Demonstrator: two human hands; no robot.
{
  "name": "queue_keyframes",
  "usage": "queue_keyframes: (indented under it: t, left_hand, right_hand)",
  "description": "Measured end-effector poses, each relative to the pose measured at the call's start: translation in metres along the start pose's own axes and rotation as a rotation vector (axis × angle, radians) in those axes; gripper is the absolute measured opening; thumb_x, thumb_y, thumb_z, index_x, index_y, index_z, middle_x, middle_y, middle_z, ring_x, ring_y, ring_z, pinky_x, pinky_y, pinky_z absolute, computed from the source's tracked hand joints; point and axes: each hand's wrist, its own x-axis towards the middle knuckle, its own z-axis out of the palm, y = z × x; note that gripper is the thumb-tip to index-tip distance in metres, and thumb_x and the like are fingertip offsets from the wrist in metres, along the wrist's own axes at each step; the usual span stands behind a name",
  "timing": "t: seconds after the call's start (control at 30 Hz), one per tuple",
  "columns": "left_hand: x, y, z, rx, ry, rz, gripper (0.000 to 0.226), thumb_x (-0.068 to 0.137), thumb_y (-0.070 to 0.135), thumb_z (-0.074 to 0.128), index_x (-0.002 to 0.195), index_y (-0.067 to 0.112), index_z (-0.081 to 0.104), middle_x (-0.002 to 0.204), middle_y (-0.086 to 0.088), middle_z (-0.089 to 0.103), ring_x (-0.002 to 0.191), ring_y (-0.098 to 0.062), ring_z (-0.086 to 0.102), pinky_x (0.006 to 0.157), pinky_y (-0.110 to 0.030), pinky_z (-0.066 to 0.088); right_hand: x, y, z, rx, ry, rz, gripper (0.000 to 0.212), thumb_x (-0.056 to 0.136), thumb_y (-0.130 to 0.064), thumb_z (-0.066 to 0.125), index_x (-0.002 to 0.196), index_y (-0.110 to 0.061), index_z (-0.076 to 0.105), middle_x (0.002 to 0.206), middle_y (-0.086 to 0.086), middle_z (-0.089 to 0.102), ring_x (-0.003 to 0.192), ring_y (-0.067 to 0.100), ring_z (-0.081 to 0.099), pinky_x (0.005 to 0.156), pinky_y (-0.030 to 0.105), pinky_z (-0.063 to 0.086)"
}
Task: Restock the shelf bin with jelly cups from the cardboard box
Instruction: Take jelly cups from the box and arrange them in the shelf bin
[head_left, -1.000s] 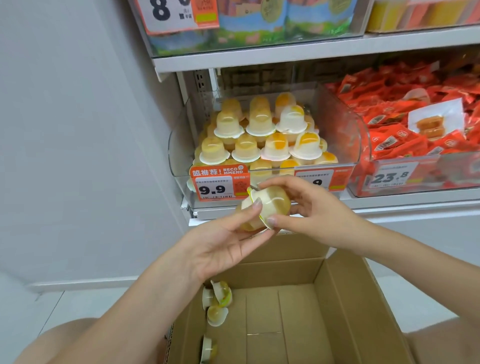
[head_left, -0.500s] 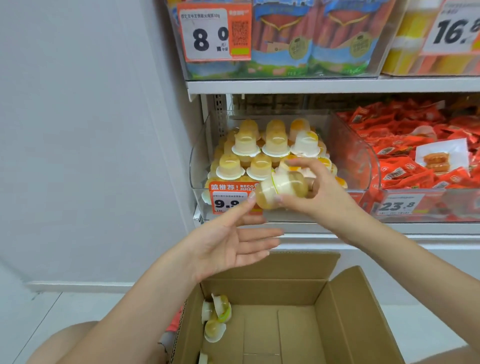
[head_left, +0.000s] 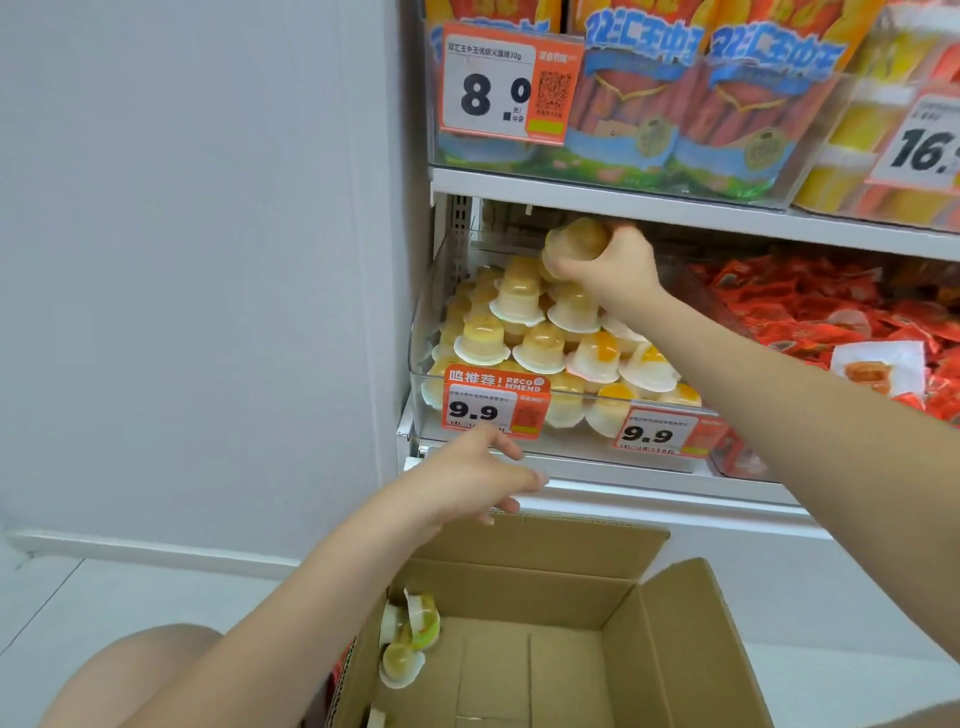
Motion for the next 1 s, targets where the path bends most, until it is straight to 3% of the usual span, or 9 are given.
queue_keyframes:
  t: [0.2, 0.3, 0.53, 0.6, 0.67, 0.77, 0.83, 0.9, 1.0]
  left_hand:
    - [0.005, 0.002, -0.002, 0.021, 0.008, 0.027, 0.048, 0.084, 0.034, 0.068, 0.123, 0.023, 0.042, 0.107, -0.002, 0.066, 0.096, -0.011, 0.066, 0.085, -0.034, 0.057]
    - [0.007, 0.002, -0.001, 0.016, -0.003, 0.029, 0.052, 0.084, 0.033, 0.069, 0.125, 0.021, 0.040, 0.110, -0.003, 0.065, 0.096, -0.012, 0.066, 0.084, -0.034, 0.056]
    - [0.011, -0.003, 0.003, 0.071, -0.055, 0.015, 0.053, 0.082, 0.034, 0.071, 0.125, 0.023, 0.041, 0.109, -0.005, 0.066, 0.101, -0.018, 0.065, 0.088, -0.036, 0.055]
    - [0.016, -0.009, 0.004, 0.101, -0.050, 0.017, 0.048, 0.081, 0.033, 0.072, 0.120, 0.022, 0.045, 0.105, -0.006, 0.067, 0.096, -0.016, 0.066, 0.083, -0.034, 0.054]
    - [0.024, -0.021, 0.010, 0.148, -0.074, -0.002, 0.042, 0.080, 0.030, 0.073, 0.114, 0.019, 0.051, 0.101, -0.007, 0.068, 0.087, -0.017, 0.064, 0.074, -0.032, 0.053]
    - [0.042, -0.052, 0.024, 0.252, -0.173, -0.094, 0.033, 0.081, 0.027, 0.073, 0.107, 0.016, 0.056, 0.085, -0.001, 0.063, 0.073, -0.013, 0.058, 0.060, -0.023, 0.047]
    - [0.054, -0.085, 0.034, 0.348, -0.210, -0.162, 0.029, 0.082, 0.023, 0.072, 0.106, 0.014, 0.059, 0.078, 0.002, 0.059, 0.065, -0.011, 0.055, 0.053, -0.021, 0.043]
    - [0.061, -0.129, 0.045, 0.430, -0.217, -0.218, 0.025, 0.081, 0.016, 0.073, 0.102, 0.012, 0.061, 0.094, -0.004, 0.064, 0.079, -0.016, 0.059, 0.067, -0.024, 0.048]
    - [0.066, -0.192, 0.062, 0.494, -0.253, -0.330, 0.019, 0.082, 0.004, 0.069, 0.098, 0.010, 0.062, 0.116, -0.012, 0.062, 0.105, -0.026, 0.060, 0.086, -0.030, 0.047]
  right_hand:
    - [0.024, -0.014, -0.006, -0.303, -0.317, -0.010, 0.083, 0.072, -0.033, 0.080, 0.140, -0.015, 0.037, 0.121, 0.003, 0.049, 0.111, 0.022, 0.052, 0.081, 0.028, 0.046]
    - [0.033, -0.021, -0.006, -0.434, -0.445, -0.018, 0.096, 0.071, -0.033, 0.081, 0.148, -0.017, 0.026, 0.140, 0.005, 0.042, 0.123, 0.027, 0.047, 0.088, 0.035, 0.050]
    - [0.046, -0.024, -0.005, -0.600, -0.577, -0.024, 0.099, 0.069, -0.039, 0.082, 0.148, -0.021, 0.025, 0.143, 0.006, 0.041, 0.116, 0.028, 0.051, 0.091, 0.042, 0.052]
    - [0.040, -0.020, -0.009, -0.509, -0.536, -0.016, 0.094, 0.073, -0.038, 0.079, 0.148, -0.019, 0.027, 0.144, 0.006, 0.041, 0.121, 0.028, 0.049, 0.095, 0.041, 0.049]
    - [0.017, -0.011, -0.012, -0.384, -0.368, -0.092, 0.076, 0.080, -0.029, 0.073, 0.143, -0.012, 0.036, 0.138, 0.010, 0.047, 0.121, 0.028, 0.049, 0.097, 0.035, 0.046]
    - [-0.059, 0.024, -0.013, -0.331, -0.041, -0.505, 0.040, 0.082, -0.008, 0.057, 0.122, -0.005, 0.054, 0.120, 0.013, 0.057, 0.112, 0.031, 0.051, 0.094, 0.032, 0.036]
    - [-0.124, 0.054, -0.008, -0.297, -0.034, -0.685, 0.029, 0.080, -0.001, 0.055, 0.109, -0.004, 0.059, 0.108, 0.011, 0.061, 0.103, 0.029, 0.052, 0.089, 0.033, 0.037]
    - [-0.179, 0.092, 0.004, -0.372, -0.276, -0.748, 0.025, 0.081, -0.003, 0.057, 0.106, -0.006, 0.060, 0.101, 0.008, 0.063, 0.098, 0.028, 0.055, 0.084, 0.037, 0.043]
    - [-0.249, 0.150, 0.026, -0.605, -0.925, -0.495, 0.036, 0.089, -0.012, 0.053, 0.125, -0.016, 0.051, 0.116, 0.003, 0.059, 0.110, 0.024, 0.053, 0.091, 0.038, 0.044]
